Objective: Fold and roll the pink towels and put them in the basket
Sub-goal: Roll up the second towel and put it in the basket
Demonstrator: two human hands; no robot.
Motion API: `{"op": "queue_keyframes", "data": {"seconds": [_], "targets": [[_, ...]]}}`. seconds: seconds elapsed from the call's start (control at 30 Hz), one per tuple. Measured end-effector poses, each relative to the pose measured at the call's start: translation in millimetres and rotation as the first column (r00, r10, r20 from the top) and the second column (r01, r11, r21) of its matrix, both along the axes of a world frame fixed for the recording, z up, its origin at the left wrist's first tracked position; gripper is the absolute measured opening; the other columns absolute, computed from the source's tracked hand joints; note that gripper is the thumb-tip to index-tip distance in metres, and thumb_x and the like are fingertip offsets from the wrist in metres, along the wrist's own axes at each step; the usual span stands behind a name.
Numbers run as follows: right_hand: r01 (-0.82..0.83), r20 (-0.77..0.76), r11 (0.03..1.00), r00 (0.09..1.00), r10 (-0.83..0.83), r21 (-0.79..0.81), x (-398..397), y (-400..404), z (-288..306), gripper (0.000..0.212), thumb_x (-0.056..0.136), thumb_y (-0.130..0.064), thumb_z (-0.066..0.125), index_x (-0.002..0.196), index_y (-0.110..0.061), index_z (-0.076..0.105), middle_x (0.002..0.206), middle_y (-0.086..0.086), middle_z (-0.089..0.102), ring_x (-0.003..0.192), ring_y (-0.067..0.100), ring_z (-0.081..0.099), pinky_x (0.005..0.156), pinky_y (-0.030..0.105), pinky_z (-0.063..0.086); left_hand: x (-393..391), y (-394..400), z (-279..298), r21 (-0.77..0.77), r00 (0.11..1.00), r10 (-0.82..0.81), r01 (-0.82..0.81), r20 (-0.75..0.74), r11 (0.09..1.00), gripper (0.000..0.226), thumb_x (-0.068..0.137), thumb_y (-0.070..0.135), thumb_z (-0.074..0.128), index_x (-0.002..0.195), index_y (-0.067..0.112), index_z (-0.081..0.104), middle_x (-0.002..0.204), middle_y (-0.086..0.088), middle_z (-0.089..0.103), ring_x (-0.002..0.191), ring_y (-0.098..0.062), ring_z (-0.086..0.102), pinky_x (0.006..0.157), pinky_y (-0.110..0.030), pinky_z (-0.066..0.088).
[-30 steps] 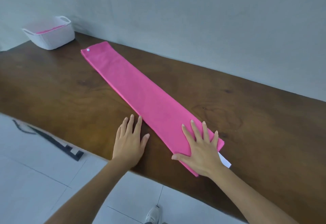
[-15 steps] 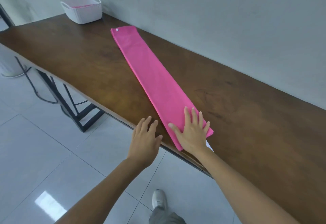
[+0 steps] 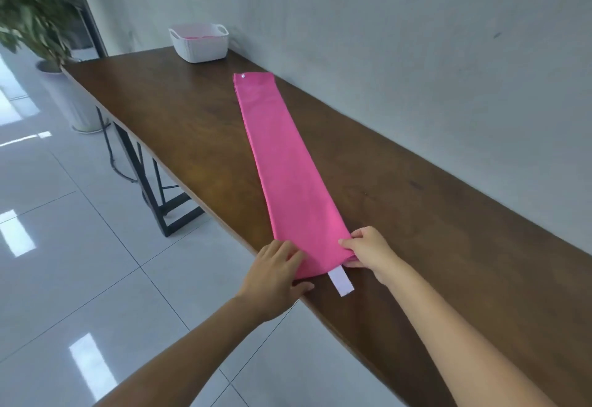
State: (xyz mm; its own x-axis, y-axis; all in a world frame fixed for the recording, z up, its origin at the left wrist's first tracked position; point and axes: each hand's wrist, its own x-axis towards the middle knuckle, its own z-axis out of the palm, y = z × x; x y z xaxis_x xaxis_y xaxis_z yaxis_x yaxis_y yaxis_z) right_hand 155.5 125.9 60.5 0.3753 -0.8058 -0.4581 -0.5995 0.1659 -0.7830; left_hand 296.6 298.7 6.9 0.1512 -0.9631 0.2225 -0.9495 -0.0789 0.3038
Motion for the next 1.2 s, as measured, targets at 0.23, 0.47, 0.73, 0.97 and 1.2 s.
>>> {"op": "queue_keyframes", "data": {"seconds": [0.23,0.47,0.73,0.97,1.2], "targets": [[-0.012,0.529,0.912,0.817,-0.228,0.411,-18.3,-3.6,-12.2,0.016,0.097,0.006,0.052,0.099,-0.007,0.060,0.093,0.015,0.062,0.072,0.018,0.063,0.068,0.030,0.056,-35.5,-20.4,1.1,-0.067,0.978,0.185,-0.179,0.101,0.982,0.032,0.090,0.046,0.062,0.114,0.026,0.054,0.109,0.007,0.056,0.098,-0.017,0.054,0.091,-0.033,0.047],[-0.235,0.386,0.970,0.902,0.196,0.057,-46.0,-13.9,-25.4,0.024,0.092,-0.009,0.066,0.113,-0.019,0.070,0.118,0.006,0.069,0.099,0.012,0.066,0.083,0.024,0.054,-42.9,-19.7,-10.6,-0.181,0.949,0.206,-0.165,0.238,0.969,0.029,0.076,0.002,0.076,0.099,0.013,0.061,0.089,-0.003,0.059,0.075,-0.023,0.055,0.069,-0.034,0.052],[-0.589,-0.420,0.263,0.764,0.490,-0.764,-66.5,-21.9,-48.1,0.034,0.088,-0.018,0.073,0.121,-0.021,0.066,0.130,-0.001,0.050,0.124,0.022,0.042,0.104,0.038,0.043,-54.8,-12.2,-6.7,-0.171,0.944,0.271,-0.240,0.186,0.956,0.030,0.080,0.003,0.076,0.101,0.017,0.059,0.092,0.000,0.060,0.079,-0.019,0.052,0.067,-0.030,0.050],[-0.547,-0.380,0.120,0.706,0.598,-0.828,-65.8,-26.3,-48.5,0.022,0.089,-0.002,0.069,0.108,-0.013,0.068,0.097,0.000,0.065,0.092,0.019,0.058,0.081,0.019,0.039,-51.6,-11.2,6.8,-0.061,0.940,0.339,-0.341,-0.037,0.938,0.016,0.098,0.006,0.055,0.090,0.020,0.055,0.086,0.003,0.062,0.076,-0.012,0.045,0.065,-0.023,0.037],[-0.648,-0.283,0.404,0.694,0.662,-0.645,-71.2,-18.0,-34.6,0.021,0.103,-0.018,0.054,0.117,-0.018,0.068,0.113,-0.004,0.064,0.105,0.011,0.060,0.086,0.016,0.044,-45.5,0.6,13.3,0.160,0.864,0.397,-0.365,-0.310,0.917,0.016,0.103,0.016,0.049,0.089,0.016,0.058,0.084,0.005,0.060,0.078,-0.011,0.057,0.063,-0.015,0.042]]}}
